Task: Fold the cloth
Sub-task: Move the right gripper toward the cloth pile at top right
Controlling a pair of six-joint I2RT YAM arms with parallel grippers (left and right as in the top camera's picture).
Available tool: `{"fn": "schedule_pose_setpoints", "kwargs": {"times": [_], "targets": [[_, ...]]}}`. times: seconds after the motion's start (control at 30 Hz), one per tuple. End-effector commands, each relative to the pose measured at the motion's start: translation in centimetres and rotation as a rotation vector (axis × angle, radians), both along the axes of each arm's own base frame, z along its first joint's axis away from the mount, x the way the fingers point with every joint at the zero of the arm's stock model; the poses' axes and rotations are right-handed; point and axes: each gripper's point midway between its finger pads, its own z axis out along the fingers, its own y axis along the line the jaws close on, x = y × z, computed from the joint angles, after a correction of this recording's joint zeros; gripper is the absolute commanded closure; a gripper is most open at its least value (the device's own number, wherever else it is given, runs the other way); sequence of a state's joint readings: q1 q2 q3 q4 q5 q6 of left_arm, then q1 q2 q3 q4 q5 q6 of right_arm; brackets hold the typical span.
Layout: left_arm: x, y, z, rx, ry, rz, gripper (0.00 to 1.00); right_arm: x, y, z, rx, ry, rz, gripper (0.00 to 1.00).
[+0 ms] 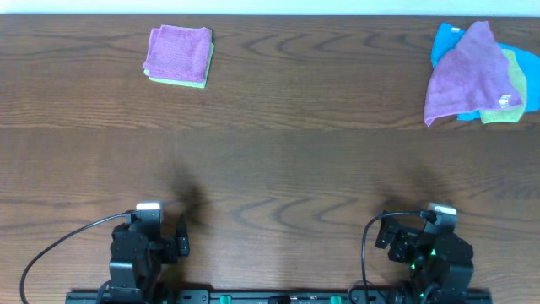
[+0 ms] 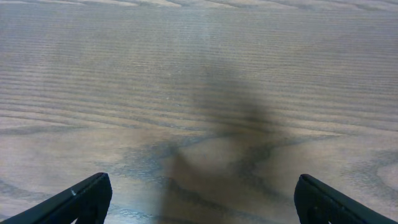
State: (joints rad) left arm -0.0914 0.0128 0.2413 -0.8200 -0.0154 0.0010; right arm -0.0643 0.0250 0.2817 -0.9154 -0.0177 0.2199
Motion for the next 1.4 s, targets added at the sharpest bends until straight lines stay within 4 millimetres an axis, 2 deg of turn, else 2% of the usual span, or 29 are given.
{"fn": "schedule_pose_setpoints", "kwargs": {"times": [0.0,0.8,0.9,1.1,1.2,1.37], "targets": [[-0.8,0.5,-2.4,0.026,0.072,0.013,0.05,-0.2,0.2,-0.3,0.008,0.010,0.005,0.01],[-0.8,0.5,-2.4,0.026,0.072,0.013,0.05,0.2,0.2,0.2,0.012,-0.014,0.004,0.01],[-0.8,0.5,-2.4,0.026,0.072,0.013,0.05,0.2,0.9,0.2,0.101,-0.015,-0.012,0.01],[-0.8,0.5,-2.4,0.026,0.072,0.013,0.05,0.2,1.9,0.3,0.139,-0.018,0.031,0.01],[-0.8,0.5,-2.4,0.026,0.072,0.013,0.05,0.5,2.7,0.8,0.169,-0.037,0.067,0.01],[-0.8,0.5,-2.4,0.026,0.072,0.013,0.05,2.3,2.2,3.2,0.342,-0.144,-0.069,0.01]]}}
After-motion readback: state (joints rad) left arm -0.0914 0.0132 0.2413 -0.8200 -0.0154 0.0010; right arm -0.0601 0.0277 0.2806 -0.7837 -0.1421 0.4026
